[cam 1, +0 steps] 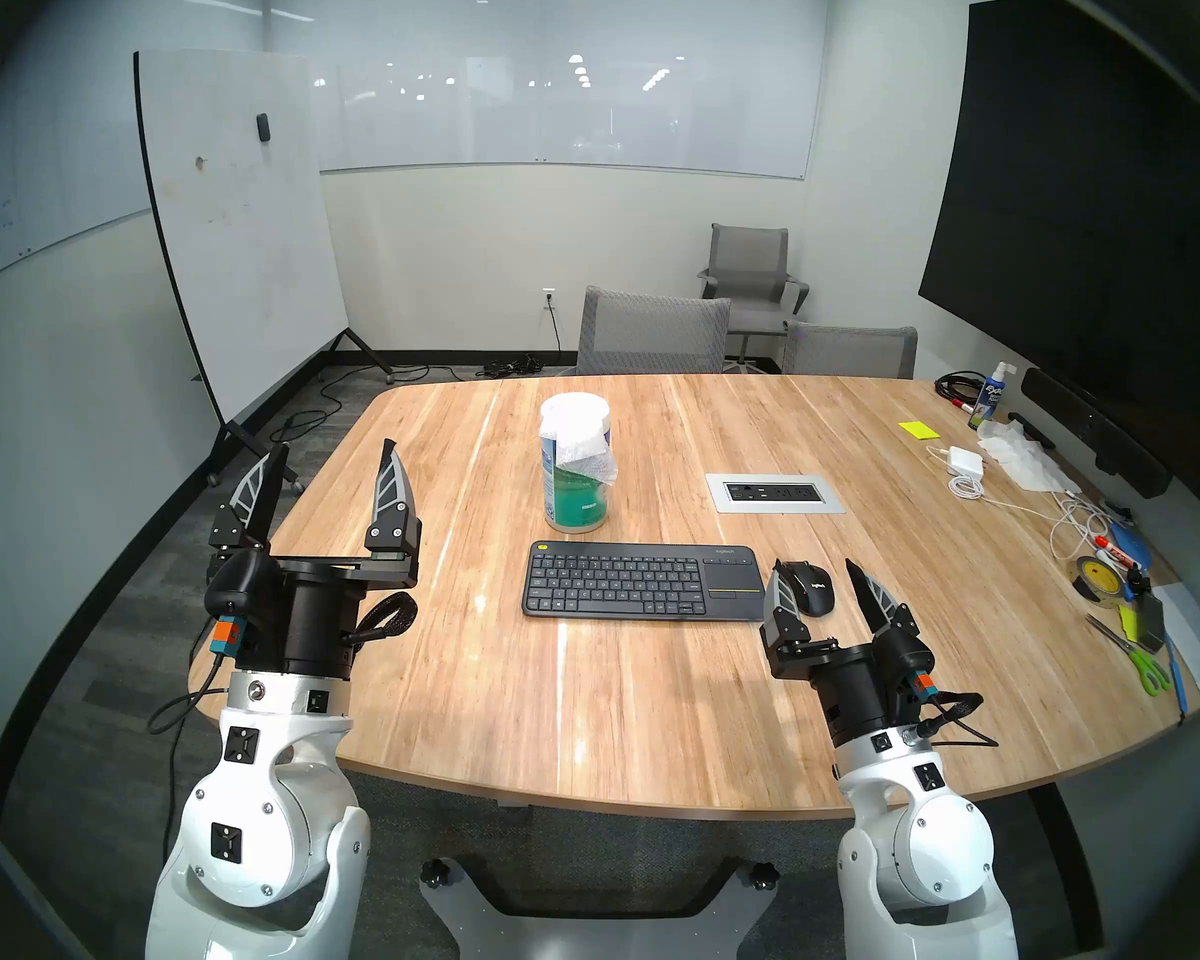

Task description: Wipe the keyboards and mice with a disinfecting wipe, then set the wipe down

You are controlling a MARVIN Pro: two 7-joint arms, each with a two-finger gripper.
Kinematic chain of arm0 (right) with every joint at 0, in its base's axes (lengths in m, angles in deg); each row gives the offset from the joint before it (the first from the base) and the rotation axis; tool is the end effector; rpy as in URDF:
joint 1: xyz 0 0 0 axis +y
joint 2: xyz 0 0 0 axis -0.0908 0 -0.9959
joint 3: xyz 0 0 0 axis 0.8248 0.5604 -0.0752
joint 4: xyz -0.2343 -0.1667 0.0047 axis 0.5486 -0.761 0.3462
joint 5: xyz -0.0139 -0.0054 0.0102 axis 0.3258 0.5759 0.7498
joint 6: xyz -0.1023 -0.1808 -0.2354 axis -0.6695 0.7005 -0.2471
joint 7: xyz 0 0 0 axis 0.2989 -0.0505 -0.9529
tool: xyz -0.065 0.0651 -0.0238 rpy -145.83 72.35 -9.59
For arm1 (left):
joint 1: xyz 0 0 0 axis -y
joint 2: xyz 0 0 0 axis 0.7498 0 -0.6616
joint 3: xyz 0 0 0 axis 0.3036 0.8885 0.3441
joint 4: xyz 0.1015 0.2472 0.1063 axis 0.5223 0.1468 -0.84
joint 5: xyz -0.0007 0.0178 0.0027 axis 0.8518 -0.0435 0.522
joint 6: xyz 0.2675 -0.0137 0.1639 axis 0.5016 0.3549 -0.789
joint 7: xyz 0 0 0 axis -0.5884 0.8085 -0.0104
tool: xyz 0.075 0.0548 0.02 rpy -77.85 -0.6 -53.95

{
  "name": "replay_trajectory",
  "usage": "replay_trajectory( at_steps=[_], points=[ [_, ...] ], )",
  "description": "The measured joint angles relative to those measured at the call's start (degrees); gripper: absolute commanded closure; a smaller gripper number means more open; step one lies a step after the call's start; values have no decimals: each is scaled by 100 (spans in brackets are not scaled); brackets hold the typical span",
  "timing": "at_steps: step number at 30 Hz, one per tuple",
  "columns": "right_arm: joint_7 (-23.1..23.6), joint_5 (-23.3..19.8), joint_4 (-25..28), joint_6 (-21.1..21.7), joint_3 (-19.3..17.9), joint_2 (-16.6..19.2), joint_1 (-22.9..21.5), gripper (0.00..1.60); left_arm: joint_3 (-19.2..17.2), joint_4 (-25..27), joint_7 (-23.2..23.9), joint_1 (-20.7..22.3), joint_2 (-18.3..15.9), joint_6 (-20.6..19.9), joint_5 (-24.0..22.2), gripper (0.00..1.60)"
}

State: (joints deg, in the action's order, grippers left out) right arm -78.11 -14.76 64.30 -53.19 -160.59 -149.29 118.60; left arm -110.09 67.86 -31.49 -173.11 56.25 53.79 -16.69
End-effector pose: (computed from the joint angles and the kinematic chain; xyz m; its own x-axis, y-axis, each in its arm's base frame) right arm 0.2602 -0.0043 -0.2578 -0.1978 -0.0816 0.9768 0.0915 -0.9937 -0.0645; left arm 0.2469 0.0187 -0.1615 -0.5105 0.0011 0.8599 0.0300 -0.9994 0.0191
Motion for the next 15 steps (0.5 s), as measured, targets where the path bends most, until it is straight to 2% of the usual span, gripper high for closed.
replay_trajectory(
  at_steps=[15],
  points=[
    [0, 0, 0, 0, 0, 0, 0, 0, 0, 0, 0, 0, 0, 0, 0, 0]
  ],
)
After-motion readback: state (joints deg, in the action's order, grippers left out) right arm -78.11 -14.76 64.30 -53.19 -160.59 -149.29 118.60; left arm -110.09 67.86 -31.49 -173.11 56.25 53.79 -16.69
